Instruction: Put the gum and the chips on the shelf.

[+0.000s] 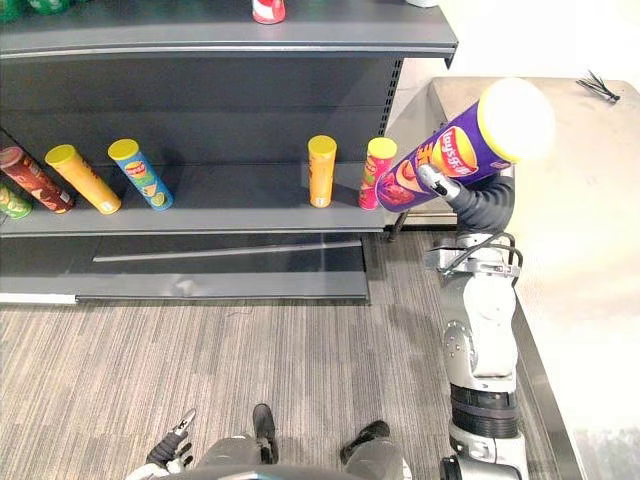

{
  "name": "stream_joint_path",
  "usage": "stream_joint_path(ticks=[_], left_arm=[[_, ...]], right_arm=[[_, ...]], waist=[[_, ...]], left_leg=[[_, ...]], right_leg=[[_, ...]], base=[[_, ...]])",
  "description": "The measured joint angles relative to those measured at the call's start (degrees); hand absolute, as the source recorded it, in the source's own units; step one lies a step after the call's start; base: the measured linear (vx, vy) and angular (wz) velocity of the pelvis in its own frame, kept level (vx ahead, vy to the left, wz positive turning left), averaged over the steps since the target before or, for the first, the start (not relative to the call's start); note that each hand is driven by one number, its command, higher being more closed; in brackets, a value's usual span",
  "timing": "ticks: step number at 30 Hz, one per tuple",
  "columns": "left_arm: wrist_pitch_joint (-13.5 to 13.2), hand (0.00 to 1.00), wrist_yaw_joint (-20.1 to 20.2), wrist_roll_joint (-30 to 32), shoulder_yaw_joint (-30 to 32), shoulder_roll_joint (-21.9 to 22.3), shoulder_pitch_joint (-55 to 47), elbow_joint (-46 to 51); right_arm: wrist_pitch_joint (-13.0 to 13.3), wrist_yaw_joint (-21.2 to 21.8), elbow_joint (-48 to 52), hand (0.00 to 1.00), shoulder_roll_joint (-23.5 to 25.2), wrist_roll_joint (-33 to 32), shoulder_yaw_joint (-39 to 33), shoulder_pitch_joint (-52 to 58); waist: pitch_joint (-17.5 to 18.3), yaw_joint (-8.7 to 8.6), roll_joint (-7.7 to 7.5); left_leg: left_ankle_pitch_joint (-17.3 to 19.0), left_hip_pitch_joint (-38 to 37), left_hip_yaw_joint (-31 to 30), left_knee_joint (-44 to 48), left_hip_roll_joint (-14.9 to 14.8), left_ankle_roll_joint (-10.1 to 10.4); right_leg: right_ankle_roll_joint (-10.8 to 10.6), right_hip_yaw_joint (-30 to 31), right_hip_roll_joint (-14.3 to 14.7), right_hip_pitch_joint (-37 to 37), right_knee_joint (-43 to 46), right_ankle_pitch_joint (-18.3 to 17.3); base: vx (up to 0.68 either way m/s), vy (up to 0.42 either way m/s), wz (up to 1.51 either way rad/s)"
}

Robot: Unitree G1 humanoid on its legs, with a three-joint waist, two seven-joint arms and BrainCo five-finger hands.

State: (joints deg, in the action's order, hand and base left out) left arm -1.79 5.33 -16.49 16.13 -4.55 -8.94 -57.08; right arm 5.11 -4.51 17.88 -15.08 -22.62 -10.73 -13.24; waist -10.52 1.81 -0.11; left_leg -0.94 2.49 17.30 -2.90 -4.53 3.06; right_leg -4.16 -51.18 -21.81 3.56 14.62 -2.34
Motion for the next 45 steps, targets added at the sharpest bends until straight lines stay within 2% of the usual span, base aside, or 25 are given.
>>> stream_joint_path(ticks=[4,8,10,12,14,16,17,18,19,20,21,22,23,25,26,28,31,35,40,43,44,45], left_arm=[[0.1,0.0,0.18,0.01,0.06,0.55,-0.28,0.1],[-0.17,0.0,0.61,-0.26,0.0,0.61,-0.29,0.83],[-0.26,0.0,0.69,-0.86,0.0,0.59,-0.28,2.89],[-0.26,0.0,0.68,-1.39,-0.23,0.6,-0.15,4.53],[-0.35,0.0,0.68,-1.38,-0.87,0.4,0.3,5.09],[-0.75,0.0,0.54,-1.3,-2.53,-0.51,0.43,5.15],[-0.83,0.0,0.14,-1.25,-3.97,-1.02,0.45,5.16],[-0.89,0.0,-0.46,-1.07,-5.61,-1.52,0.15,5.07],[-0.82,0.0,-0.62,-0.92,-6.06,-1.93,0.09,4.92],[-0.8,0.0,-0.99,-0.7,-6.64,-2.81,-0.31,4.57],[-0.8,0.0,-1.35,-0.69,-6.75,-3.13,-0.53,4.44],[-0.77,0.0,-1.5,-0.69,-6.75,-3.19,-0.53,4.38],[-0.75,0.0,-1.77,-0.67,-6.82,-3.23,-0.48,4.38],[-0.81,0.0,-2.11,-0.66,-7.02,-3.28,-0.34,4.35],[-0.83,0.0,-2.31,-0.67,-7.37,-2.88,-0.35,4.28],[-0.82,0.0,-2.44,-0.71,-7.07,-2.64,-0.41,3.78],[-0.76,0.0,-2.56,-0.66,-6.68,-2.55,-0.39,3.02],[-0.67,0.0,-2.6,-0.12,-6.63,-2.61,-0.27,2.51],[-0.61,0.0,-2.76,2.01,-6.67,-2.69,0.48,2.31],[-0.49,0.0,-2.98,2.01,-6.75,-2.69,0.69,2.19],[-0.48,0.0,-3.07,2.0,-6.76,-2.65,0.69,2.18],[-0.52,0.0,-3.07,2.0,-6.77,-2.5,0.65,2.22]], right_arm=[[-0.14,0.29,-0.13,1.0,0.3,0.09,-0.04,0.1],[-0.22,1.62,-1.44,1.0,0.38,0.06,1.35,0.29],[-0.3,2.25,-3.35,1.0,0.33,0.05,3.05,-0.15],[-1.18,2.55,-5.21,1.0,0.39,0.06,6.31,-0.15],[-1.78,2.85,-5.77,1.0,0.48,0.09,9.71,-0.01],[-1.77,4.15,-5.43,1.0,0.81,0.1,11.47,0.27],[-1.7,4.88,-5.18,1.0,1.3,0.1,11.77,1.28],[-1.56,5.28,-5.19,1.0,2.41,0.09,12.32,2.29],[-1.48,5.44,-5.17,1.0,3.3,0.08,12.7,2.93],[-1.34,5.86,-5.08,1.0,4.88,0.03,13.32,4.35],[-1.34,6.3,-5.02,1.0,6.03,0.03,13.86,5.51],[-1.33,6.36,-4.96,1.0,6.44,0.03,13.95,6.03],[-1.32,6.37,-4.87,1.0,6.94,0.03,14.06,6.46],[-1.22,6.34,-4.59,1.0,7.08,-0.03,14.07,6.8],[-1.13,6.27,-4.59,1.0,7.01,-0.07,14.07,6.79],[-1.14,6.31,-4.59,1.0,7.12,-0.14,14.14,6.73],[-1.13,6.27,-4.42,1.0,7.08,-0.62,13.98,6.89],[-1.06,6.36,-1.73,1.0,7.1,-2.51,13.86,9.25],[-1.07,6.34,-1.73,1.0,7.13,-2.58,13.37,11.28],[-1.06,6.35,-1.72,1.0,7.35,-2.59,13.39,12.26],[-1.07,6.36,-1.72,1.0,7.47,-2.6,13.42,13.04],[-1.07,6.38,-1.66,1.0,7.6,-2.66,13.49,14.15]], waist=[[-0.27,-0.04,0.45],[-0.65,0.01,0.4],[-1.59,0.42,-0.1],[-2.48,1.99,-0.52],[-3.43,2.94,-0.72],[-3.96,2.86,-1.36],[-4.33,2.87,-1.71],[-4.46,2.86,-1.69],[-4.59,2.71,-1.78],[-4.6,2.11,-2.53],[-4.55,1.43,-3.32],[-4.52,1.44,-3.57],[-4.53,1.37,-3.79],[-4.29,1.14,-4.51],[-4.4,0.52,-3.34],[-4.28,0.6,-2.74],[-4.24,0.27,-2.86],[-4.22,-0.07,-2.86],[-4.19,-0.32,-2.79],[-4.19,-0.34,-2.81],[-4.22,-0.41,-2.76],[-4.23,-0.46,-2.45]], left_leg=[[-2.27,-0.88,-0.29,-2.88,-0.9,0.71],[-2.19,0.48,-0.95,-0.65,-1.58,0.48],[0.77,3.32,-1.73,5.67,-2.35,-0.05],[4.36,5.56,-2.11,12.63,-3.1,-0.43],[6.63,5.81,-3.25,15.28,-2.76,-0.88],[8.31,5.52,-5.24,15.72,-1.04,-2.04],[8.53,5.06,-6.58,15.94,0.29,-2.49],[8.44,4.35,-8.51,15.76,0.26,-3.03],[8.26,4.35,-9.43,15.48,0.36,-3.35],[7.65,4.16,-11.48,14.46,1.09,-4.19],[7.08,3.86,-13.18,13.57,1.89,-4.34],[6.52,3.53,-13.59,13.05,2.17,-4.62],[5.85,2.93,-14.69,12.36,3.15,-3.93],[5.66,2.38,-15.77,12.66,5.03,-3.67],[5.78,2.44,-16.78,12.94,4.93,-3.44],[5.74,2.21,-16.7,12.1,3.99,-2.92],[5.19,0.87,-16.48,8.82,2.53,-1.68],[3.25,-0.9,-16.89,3.81,2.13,-0.74],[1.32,-1.68,-18.26,0.91,2.13,-0.86],[1.92,-2.41,-18.62,1.7,2.98,-0.51],[4.0,-1.95,-18.6,4.83,3.41,-0.73],[7.75,-0.17,-18.4,11.64,3.32,-0.75]], right_leg=[[0.53,-0.1,1.69,0.13,-0.3,-0.33],[1.01,-0.06,1.49,0.22,0.85,-0.77],[1.01,0.05,1.04,0.18,1.77,-0.75],[0.99,0.76,0.58,-0.35,2.97,-0.74],[0.98,1.49,-0.69,-1.89,5.5,-0.75],[1.29,6.55,-3.01,-1.69,9.58,-0.56],[5.51,16.16,-3.64,0.85,13.95,0.75],[7.05,29.48,-1.04,5.18,17.77,1.11],[5.24,35.05,1.34,6.09,17.78,-0.95],[3.43,41.25,5.48,6.51,16.67,-4.35],[2.48,43.15,8.68,6.18,14.25,-6.14],[2.51,43.31,9.99,6.05,12.65,-6.18],[2.47,43.32,12.04,5.69,8.93,-6.08],[1.6,44.46,12.93,4.71,3.76,-4.93],[0.49,44.44,13.3,3.01,2.06,-4.75],[0.28,44.4,14.35,2.05,-0.31,-4.21],[0.74,44.43,16.14,-0.05,-4.6,-2.59],[0.69,43.68,16.68,-0.7,-6.64,-2.09],[0.91,42.34,16.68,-0.7,-6.59,-2.35],[0.71,42.38,15.61,0.06,-2.66,-5.42],[0.66,42.49,15.08,0.24,0.08,-7.37],[0.85,42.68,15.2,0.03,2.62,-9.43]], base=[[0.05,-0.001,-0.01],[0.11,-0.012,0.14],[0.12,0.012,0.22],[0.06,0.077,0.12],[-0.03,0.1,0.36],[-0.04,0.11,0.68],[0.01,0.173,0.74],[0.05,0.147,0.7],[0.1,0.073,0.73],[0.13,-0.021,0.87],[0.11,-0.038,0.87],[0.1,-0.059,0.73],[0.08,-0.061,0.49],[0.12,-0.08,0.55],[0.12,-0.069,0.4],[0.09,-0.076,0.03],[0.04,-0.09,-0.12],[0.05,-0.049,0.05],[0.07,-0.021,0.18],[0.08,-0.004,0.13],[0.05,-0.029,0.03],[0.05,-0.037,-0.03]])
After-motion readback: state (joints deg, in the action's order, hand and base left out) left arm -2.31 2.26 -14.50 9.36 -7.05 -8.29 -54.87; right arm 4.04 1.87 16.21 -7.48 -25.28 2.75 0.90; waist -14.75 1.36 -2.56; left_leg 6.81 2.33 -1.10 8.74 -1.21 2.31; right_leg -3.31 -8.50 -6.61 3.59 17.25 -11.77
